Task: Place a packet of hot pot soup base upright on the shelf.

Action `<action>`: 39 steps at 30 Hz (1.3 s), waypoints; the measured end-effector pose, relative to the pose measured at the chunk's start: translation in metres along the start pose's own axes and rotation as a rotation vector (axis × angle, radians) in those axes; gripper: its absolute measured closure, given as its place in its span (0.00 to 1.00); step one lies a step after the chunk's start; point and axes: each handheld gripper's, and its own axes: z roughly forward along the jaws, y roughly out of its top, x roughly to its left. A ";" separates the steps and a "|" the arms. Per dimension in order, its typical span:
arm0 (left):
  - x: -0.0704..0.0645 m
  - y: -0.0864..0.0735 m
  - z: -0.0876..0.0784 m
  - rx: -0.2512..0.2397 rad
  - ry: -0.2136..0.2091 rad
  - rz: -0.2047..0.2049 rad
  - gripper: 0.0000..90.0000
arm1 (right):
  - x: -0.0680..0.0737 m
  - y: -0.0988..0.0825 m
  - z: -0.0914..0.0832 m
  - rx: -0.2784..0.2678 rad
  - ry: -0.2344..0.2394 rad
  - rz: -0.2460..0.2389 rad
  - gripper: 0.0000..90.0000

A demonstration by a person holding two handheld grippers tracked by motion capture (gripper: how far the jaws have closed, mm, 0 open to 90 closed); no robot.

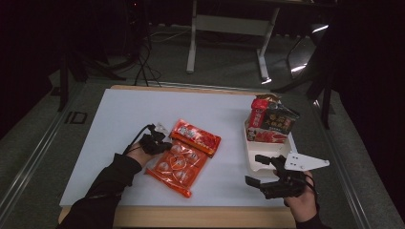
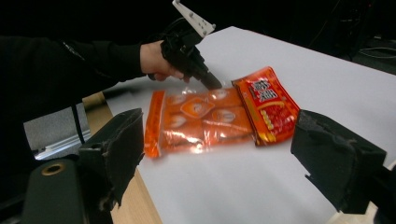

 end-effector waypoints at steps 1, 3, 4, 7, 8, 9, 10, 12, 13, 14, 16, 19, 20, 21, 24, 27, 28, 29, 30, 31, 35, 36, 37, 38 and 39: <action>-0.004 0.000 0.002 -0.008 -0.007 0.012 1.00 | 0.000 0.000 0.000 -0.001 0.000 -0.002 0.19; -0.007 0.000 0.003 -0.022 -0.015 0.014 1.00 | 0.000 -0.001 0.000 0.000 0.001 0.004 0.19; -0.007 0.000 0.002 -0.024 -0.016 0.009 1.00 | 0.000 -0.001 0.000 0.001 0.002 0.003 0.19; -0.004 -0.005 -0.005 -0.028 -0.038 -0.008 1.00 | 0.001 -0.001 -0.001 0.001 0.001 -0.001 0.19; -0.004 -0.007 -0.009 -0.026 -0.042 -0.006 1.00 | 0.001 -0.001 -0.001 0.000 0.001 -0.002 0.19; -0.004 -0.010 -0.013 -0.028 -0.051 -0.008 1.00 | 0.001 -0.001 -0.001 -0.001 0.000 -0.002 0.19; -0.005 -0.013 -0.017 -0.028 -0.053 -0.003 1.00 | 0.000 -0.001 -0.002 -0.001 -0.005 0.000 0.19; -0.009 -0.019 -0.023 -0.013 -0.057 0.012 1.00 | -0.002 -0.001 -0.004 -0.014 -0.009 -0.006 0.23; -0.011 -0.021 -0.026 -0.007 -0.056 0.020 1.00 | -0.003 -0.001 -0.004 -0.028 -0.018 -0.012 0.23; -0.013 -0.024 -0.028 0.002 -0.060 0.023 1.00 | -0.003 -0.001 -0.005 -0.037 -0.022 -0.017 0.23; -0.015 -0.028 -0.029 0.016 -0.062 0.030 1.00 | -0.003 -0.001 -0.006 -0.055 -0.025 -0.018 0.22; -0.018 -0.033 -0.028 0.026 -0.070 0.020 1.00 | 0.000 0.001 -0.008 -0.063 -0.042 -0.034 0.20; -0.018 -0.033 -0.028 0.026 -0.070 0.020 1.00 | 0.000 0.001 -0.008 -0.063 -0.042 -0.034 0.20; -0.019 -0.034 -0.028 0.024 -0.079 0.009 1.00 | 0.001 0.001 -0.008 -0.060 -0.052 -0.040 0.18; -0.027 -0.035 -0.027 0.022 -0.098 0.012 1.00 | 0.002 0.001 -0.005 -0.046 -0.074 -0.054 0.16; -0.037 -0.035 -0.026 0.017 -0.115 0.017 1.00 | 0.004 0.000 -0.004 -0.043 -0.086 -0.082 0.16; -0.041 -0.035 -0.025 0.016 -0.119 0.017 1.00 | 0.004 0.000 -0.003 -0.039 -0.081 -0.085 0.16; -0.044 -0.035 -0.025 0.016 -0.121 0.025 1.00 | 0.005 0.000 -0.002 -0.040 -0.079 -0.087 0.16; -0.047 -0.035 -0.024 0.015 -0.130 0.025 1.00 | 0.005 -0.001 -0.002 -0.041 -0.080 -0.090 0.16; -0.051 -0.036 -0.023 0.009 -0.148 0.018 1.00 | 0.005 -0.001 -0.002 -0.038 -0.077 -0.093 0.16; -0.061 -0.035 -0.022 0.006 -0.155 0.041 1.00 | 0.006 -0.001 0.000 -0.034 -0.087 -0.091 0.16; -0.062 -0.035 -0.022 0.005 -0.160 0.040 1.00 | 0.006 -0.002 0.000 -0.035 -0.090 -0.085 0.16; -0.064 -0.035 -0.021 0.005 -0.166 0.036 1.00 | 0.005 -0.002 0.000 -0.035 -0.087 -0.079 0.15; -0.065 -0.035 -0.020 0.000 -0.173 0.033 1.00 | 0.005 -0.002 0.000 -0.034 -0.086 -0.074 0.15; -0.066 -0.035 -0.019 -0.002 -0.181 0.028 1.00 | 0.005 -0.002 0.000 -0.033 -0.094 -0.069 0.15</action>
